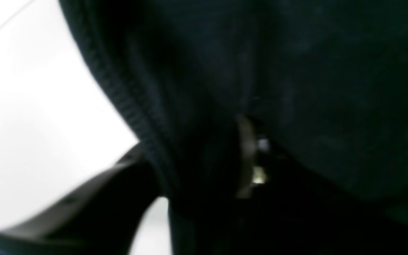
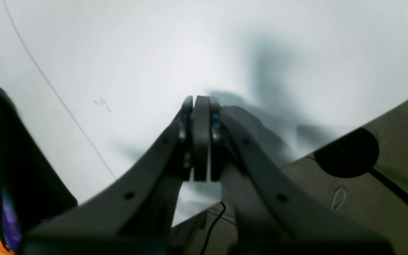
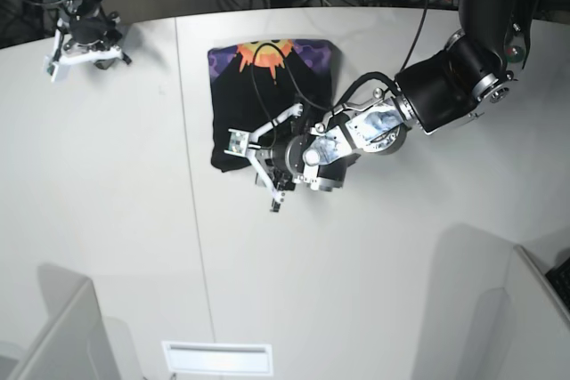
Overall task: Fold the T-shirt properly
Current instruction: 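Drag the folded shirt with the left gripper to square it on the table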
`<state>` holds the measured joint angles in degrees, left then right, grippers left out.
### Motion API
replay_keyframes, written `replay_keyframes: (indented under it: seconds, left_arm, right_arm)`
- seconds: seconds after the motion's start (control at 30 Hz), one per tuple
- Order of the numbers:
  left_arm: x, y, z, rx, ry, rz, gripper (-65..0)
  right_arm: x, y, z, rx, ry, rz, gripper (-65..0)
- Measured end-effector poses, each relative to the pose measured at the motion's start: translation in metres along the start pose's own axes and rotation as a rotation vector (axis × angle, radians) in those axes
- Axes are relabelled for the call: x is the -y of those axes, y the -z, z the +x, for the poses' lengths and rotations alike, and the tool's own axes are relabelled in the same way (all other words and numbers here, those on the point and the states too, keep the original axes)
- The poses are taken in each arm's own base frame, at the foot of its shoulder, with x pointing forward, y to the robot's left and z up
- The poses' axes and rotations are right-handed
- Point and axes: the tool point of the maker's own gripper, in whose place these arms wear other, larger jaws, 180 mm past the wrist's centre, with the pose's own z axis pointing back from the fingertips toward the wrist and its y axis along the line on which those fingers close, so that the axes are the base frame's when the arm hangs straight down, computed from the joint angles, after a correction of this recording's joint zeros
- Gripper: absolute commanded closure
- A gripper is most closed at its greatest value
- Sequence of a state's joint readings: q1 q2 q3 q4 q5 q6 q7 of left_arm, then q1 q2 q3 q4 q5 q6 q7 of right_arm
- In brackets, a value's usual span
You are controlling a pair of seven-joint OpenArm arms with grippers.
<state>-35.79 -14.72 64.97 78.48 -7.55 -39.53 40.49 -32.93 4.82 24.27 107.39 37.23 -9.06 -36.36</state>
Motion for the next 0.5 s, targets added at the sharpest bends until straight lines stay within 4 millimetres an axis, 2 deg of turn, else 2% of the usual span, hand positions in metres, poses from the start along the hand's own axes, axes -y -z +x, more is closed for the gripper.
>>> replay_keyframes:
  seconds: [0.1,0.2,0.5]
  left_arm:
    - [-0.009,-0.002,0.001,-0.007,0.009,0.017,-43.8]
    - [-0.017,-0.005,0.008,0.0,0.022,0.03,-49.4]
    - [-0.046,-0.018,0.023,0.028,0.041,0.085,-49.7]
  right_arm:
    - [0.0,0.0,0.0,0.001,0.0,0.001,0.0]
    - [0.0,0.0,0.0,0.0,0.0,0.0,0.0]
    - [0.0,0.0,0.0,0.0,0.0,0.001,0.0]
